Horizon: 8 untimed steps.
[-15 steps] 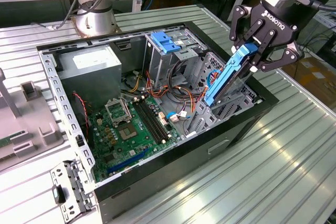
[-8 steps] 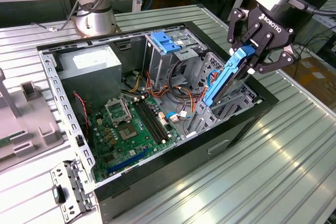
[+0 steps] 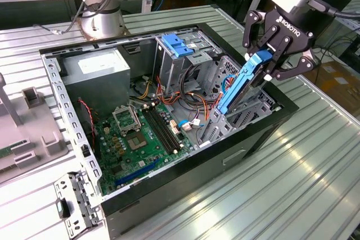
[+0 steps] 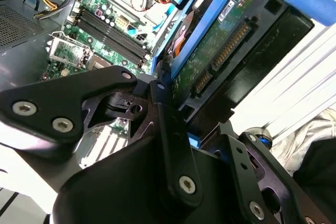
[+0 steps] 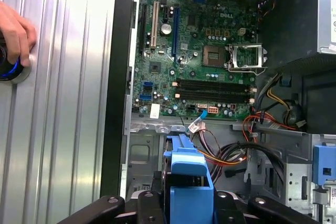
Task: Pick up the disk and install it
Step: 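Insert the disk into the insertion slot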
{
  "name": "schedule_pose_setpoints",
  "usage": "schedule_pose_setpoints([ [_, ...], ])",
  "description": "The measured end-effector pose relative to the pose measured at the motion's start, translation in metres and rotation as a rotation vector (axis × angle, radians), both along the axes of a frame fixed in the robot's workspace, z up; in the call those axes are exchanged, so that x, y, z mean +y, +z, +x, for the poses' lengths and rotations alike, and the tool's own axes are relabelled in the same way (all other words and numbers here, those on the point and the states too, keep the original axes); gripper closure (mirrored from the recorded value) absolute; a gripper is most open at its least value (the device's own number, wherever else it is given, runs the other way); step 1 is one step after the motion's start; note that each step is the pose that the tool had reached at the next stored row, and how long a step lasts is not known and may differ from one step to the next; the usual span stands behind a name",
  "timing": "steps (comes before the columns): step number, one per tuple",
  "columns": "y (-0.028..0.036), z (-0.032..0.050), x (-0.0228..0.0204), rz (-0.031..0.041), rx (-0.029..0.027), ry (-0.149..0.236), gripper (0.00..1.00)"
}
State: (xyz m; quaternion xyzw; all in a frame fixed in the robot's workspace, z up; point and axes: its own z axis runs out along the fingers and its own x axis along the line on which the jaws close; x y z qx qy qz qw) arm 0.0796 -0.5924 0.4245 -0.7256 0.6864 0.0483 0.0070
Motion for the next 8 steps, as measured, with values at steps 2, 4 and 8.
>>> schedule_pose_setpoints([
  [2, 0.0011, -0.0004, 0.0, 0.0001, -0.001, 0.0, 0.63],
  [4, 0.0015, -0.0004, -0.0001, -0.0003, -0.0012, -0.005, 0.63],
  [8, 0.0002, -0.0005, -0.0003, -0.0003, -0.0012, -0.045, 0.63],
])
